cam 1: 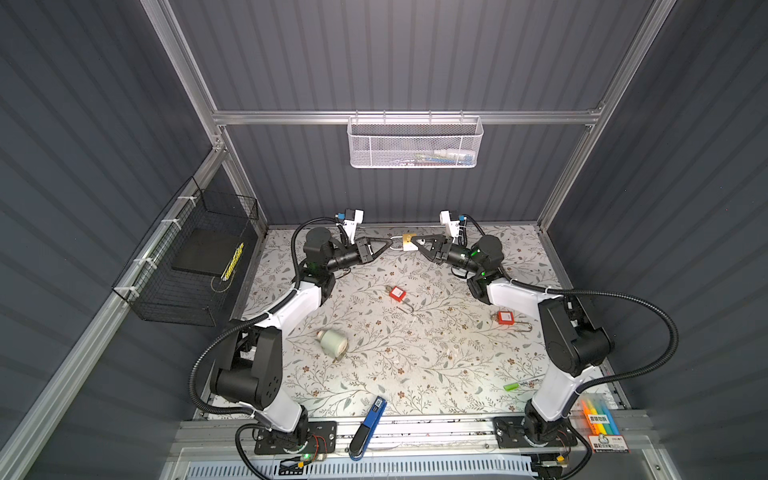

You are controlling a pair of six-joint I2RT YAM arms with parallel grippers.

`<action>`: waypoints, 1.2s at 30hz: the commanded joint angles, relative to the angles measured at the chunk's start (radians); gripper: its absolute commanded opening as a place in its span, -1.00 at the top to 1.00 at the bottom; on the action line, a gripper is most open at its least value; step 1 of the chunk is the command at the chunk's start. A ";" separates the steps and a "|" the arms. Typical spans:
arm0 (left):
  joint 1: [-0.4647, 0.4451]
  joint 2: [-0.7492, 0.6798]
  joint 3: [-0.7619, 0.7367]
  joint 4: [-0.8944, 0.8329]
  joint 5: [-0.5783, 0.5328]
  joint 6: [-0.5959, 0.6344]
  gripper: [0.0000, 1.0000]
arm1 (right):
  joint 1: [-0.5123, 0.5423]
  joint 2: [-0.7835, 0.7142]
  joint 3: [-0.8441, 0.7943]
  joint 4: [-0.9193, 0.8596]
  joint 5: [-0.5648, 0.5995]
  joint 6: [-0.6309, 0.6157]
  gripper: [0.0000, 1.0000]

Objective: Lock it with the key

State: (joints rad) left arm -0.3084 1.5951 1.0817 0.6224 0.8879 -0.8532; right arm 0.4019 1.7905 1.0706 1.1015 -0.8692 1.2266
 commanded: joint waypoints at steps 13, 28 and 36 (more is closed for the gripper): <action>-0.114 -0.001 0.042 0.050 0.114 -0.021 1.00 | 0.124 -0.083 -0.002 -0.023 -0.135 -0.163 1.00; -0.313 0.083 0.179 -0.156 0.025 0.158 1.00 | 0.238 0.044 0.155 -0.034 -0.191 -0.152 1.00; -0.123 -0.041 0.002 0.132 0.064 -0.087 1.00 | 0.116 -0.001 0.028 0.203 -0.171 -0.004 1.00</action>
State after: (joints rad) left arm -0.3611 1.5764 1.0794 0.6910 0.7452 -0.8776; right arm 0.4168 1.8336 1.1027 1.2308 -0.8505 1.1988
